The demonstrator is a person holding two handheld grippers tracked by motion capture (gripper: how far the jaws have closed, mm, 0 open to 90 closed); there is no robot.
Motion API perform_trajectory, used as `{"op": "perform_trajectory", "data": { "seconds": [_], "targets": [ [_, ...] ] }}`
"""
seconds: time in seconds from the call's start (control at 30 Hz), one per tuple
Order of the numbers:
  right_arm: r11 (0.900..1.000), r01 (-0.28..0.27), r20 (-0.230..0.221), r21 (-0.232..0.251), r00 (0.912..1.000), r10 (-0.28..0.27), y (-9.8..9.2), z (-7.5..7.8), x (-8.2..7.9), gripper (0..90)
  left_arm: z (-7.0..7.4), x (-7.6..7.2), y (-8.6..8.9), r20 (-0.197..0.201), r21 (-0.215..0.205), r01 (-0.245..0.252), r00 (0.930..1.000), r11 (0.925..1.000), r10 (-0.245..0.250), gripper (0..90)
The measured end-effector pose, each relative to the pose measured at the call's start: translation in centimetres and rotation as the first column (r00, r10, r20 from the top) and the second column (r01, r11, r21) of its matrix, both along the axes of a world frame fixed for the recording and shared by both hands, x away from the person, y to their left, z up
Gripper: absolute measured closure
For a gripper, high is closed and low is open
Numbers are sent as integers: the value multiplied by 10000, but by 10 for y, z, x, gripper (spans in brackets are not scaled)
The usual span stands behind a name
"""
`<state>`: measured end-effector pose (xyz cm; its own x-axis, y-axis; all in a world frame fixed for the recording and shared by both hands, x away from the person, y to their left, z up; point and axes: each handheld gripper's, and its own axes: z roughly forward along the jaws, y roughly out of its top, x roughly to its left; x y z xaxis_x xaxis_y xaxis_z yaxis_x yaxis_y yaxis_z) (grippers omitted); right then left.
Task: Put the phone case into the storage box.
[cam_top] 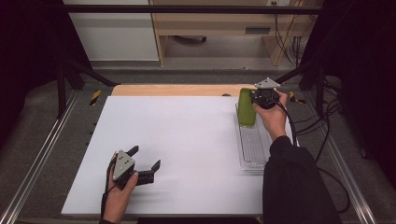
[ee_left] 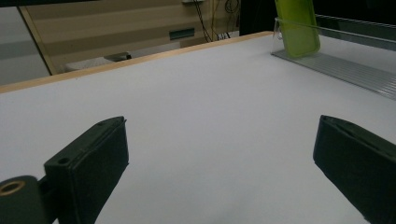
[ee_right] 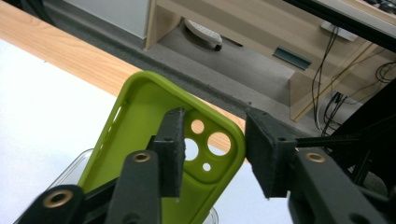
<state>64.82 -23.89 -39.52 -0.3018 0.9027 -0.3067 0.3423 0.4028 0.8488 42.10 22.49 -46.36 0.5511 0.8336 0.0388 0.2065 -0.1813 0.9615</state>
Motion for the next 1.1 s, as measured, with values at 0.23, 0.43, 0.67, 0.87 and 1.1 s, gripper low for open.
{"op": "perform_trajectory", "data": {
  "seconds": [0.23, 0.43, 0.67, 0.87, 1.1],
  "targets": [
    [9990, 353, 155, 271, 9992, -357, 0, -3, 3, 467, 0, 0, 0, -5, -18, 1, 10000, 10000, -1, 28],
    [9971, 561, 1, 509, 9984, -562, 1, -2, 2, 334, 0, 0, 0, -4, -35, 5, 10000, 10000, -5, 28],
    [9946, 712, -425, 752, 9968, -681, 2, 1, -1, 222, 0, 1, 1, -11, -41, 3, 10000, 10000, -3, 28],
    [9929, 776, -1116, 903, 9915, -673, 4, 2, -7, 152, 0, 1, 0, -13, -33, 4, 10000, 10000, -4, 27],
    [9882, 816, -1428, 1299, 9878, -628, 7, 8, -12, 116, 0, 1, 1, -46, -49, -55, 10000, 10000, 55, 27]
  ]
}}
